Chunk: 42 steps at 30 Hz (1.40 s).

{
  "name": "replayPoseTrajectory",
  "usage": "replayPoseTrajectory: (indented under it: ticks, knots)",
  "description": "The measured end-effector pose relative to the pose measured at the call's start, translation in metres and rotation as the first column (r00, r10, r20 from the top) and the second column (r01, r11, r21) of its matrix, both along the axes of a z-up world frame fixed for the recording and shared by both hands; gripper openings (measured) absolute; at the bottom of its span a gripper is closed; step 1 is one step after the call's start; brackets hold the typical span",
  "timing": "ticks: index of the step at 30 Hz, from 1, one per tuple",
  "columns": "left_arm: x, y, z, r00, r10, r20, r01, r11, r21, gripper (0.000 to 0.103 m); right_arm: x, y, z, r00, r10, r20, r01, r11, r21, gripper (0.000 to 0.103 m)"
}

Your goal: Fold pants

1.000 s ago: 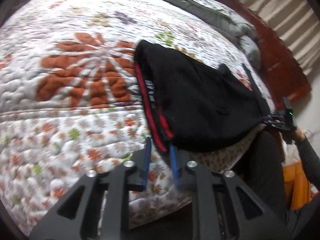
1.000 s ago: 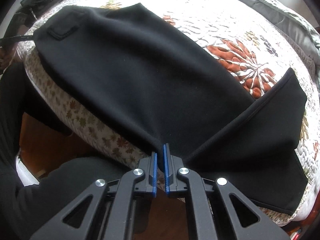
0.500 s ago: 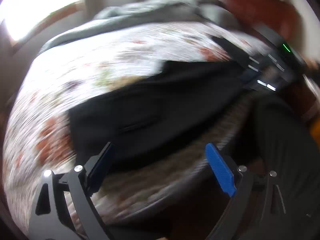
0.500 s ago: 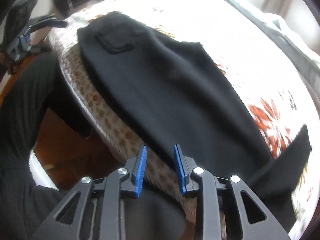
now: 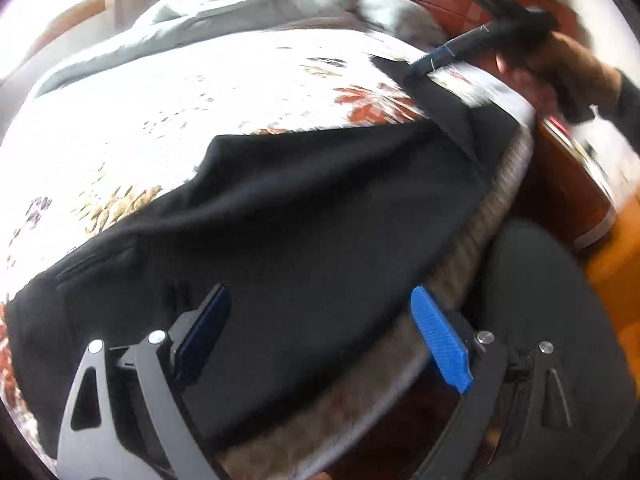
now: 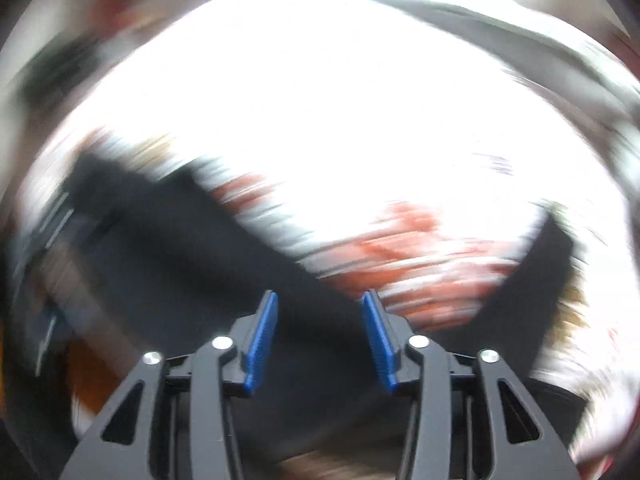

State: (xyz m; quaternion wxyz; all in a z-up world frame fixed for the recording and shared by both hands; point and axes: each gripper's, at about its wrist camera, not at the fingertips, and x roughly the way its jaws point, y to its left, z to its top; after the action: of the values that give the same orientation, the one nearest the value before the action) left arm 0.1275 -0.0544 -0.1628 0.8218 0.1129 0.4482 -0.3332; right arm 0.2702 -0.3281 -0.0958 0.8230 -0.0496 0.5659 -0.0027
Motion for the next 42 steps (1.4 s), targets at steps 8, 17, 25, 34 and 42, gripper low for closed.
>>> replayPoseTrajectory:
  ticks: [8,17,25,34,42]
  knots:
    - [0.028,-0.044,-0.042,0.988,0.148,-0.053,-0.146,0.989,0.039,0.097,0.135,-0.107,-0.049,0.905,-0.412,-0.105,0.406,0.911,-0.073,0.067]
    - [0.021,-0.049,-0.049,0.993,0.115,0.002,-0.115,0.992,0.042,0.100,0.130,-0.133,-0.086,0.833,-0.541,-0.117,0.486,0.817,-0.311,0.052]
    - [0.017,-0.051,-0.052,0.993,0.118,0.022,-0.119,0.992,0.046,0.100,0.094,-0.152,-0.007,0.869,-0.494,-0.031,0.485,0.862,-0.146,0.006]
    - [0.007,-0.046,-0.051,0.987,0.147,0.057,-0.149,0.988,0.028,0.100,-0.041,-0.191,0.152,0.827,-0.447,0.341,0.367,0.888,0.276,0.005]
    - [0.003,-0.044,-0.051,0.980,0.185,0.076,-0.186,0.983,0.001,0.100,-0.174,-0.295,0.058,0.686,-0.648,0.332,0.453,0.736,0.503,0.005]
